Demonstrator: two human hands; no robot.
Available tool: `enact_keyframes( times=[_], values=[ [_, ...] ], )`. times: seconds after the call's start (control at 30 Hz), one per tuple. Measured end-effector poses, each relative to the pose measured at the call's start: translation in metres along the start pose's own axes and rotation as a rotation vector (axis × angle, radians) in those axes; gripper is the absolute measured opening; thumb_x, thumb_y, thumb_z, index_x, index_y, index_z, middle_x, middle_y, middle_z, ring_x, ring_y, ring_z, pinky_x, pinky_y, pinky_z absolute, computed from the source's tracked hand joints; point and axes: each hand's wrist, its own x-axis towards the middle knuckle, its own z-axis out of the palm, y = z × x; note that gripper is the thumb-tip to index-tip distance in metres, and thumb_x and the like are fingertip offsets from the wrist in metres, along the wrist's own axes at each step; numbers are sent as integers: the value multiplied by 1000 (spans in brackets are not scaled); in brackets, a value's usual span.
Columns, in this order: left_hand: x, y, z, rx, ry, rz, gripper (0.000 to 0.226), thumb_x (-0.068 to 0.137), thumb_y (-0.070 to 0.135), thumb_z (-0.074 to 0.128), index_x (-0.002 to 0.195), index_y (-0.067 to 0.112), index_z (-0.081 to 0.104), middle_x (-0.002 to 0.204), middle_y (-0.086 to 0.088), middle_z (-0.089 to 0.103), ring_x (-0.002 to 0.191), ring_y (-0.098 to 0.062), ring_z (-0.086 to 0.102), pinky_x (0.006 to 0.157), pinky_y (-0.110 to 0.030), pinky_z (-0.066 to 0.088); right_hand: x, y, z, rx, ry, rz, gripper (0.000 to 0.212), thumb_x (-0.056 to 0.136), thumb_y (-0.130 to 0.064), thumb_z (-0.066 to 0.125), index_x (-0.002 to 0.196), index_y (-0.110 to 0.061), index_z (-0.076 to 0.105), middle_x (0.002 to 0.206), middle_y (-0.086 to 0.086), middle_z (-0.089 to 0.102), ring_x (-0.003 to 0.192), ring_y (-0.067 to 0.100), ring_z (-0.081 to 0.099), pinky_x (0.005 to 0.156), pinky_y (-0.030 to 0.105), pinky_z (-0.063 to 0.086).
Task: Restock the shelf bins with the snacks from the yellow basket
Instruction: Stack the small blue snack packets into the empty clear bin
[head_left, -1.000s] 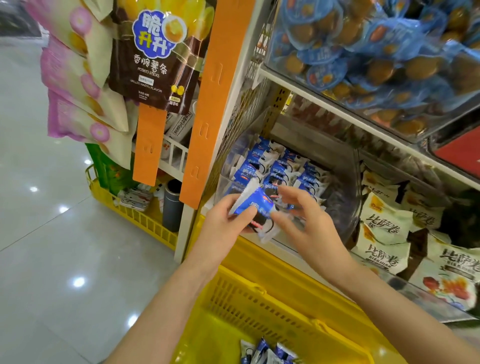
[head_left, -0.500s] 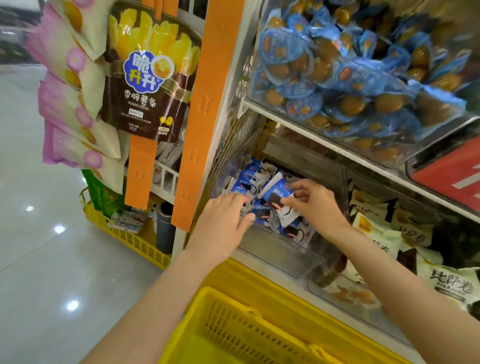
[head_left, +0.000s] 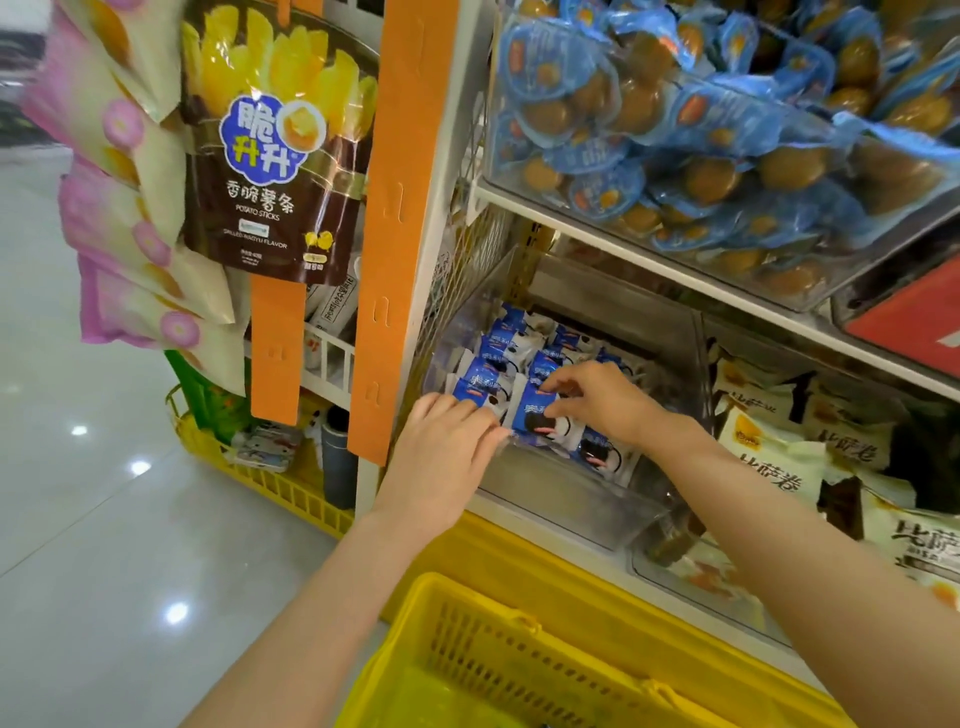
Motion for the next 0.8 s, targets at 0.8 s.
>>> enact_keyframes(
  times=[0.8],
  values=[
    [-16,24,-3,75,-54,-62,38,100,28,30,135,18,41,135,0,45,132,-17,31,115,-32,10,-102,-15,34,-17,321,-23,40,99,-43,27,123,-23,51,120,0,60,107,19,58,81,32,46]
  ],
)
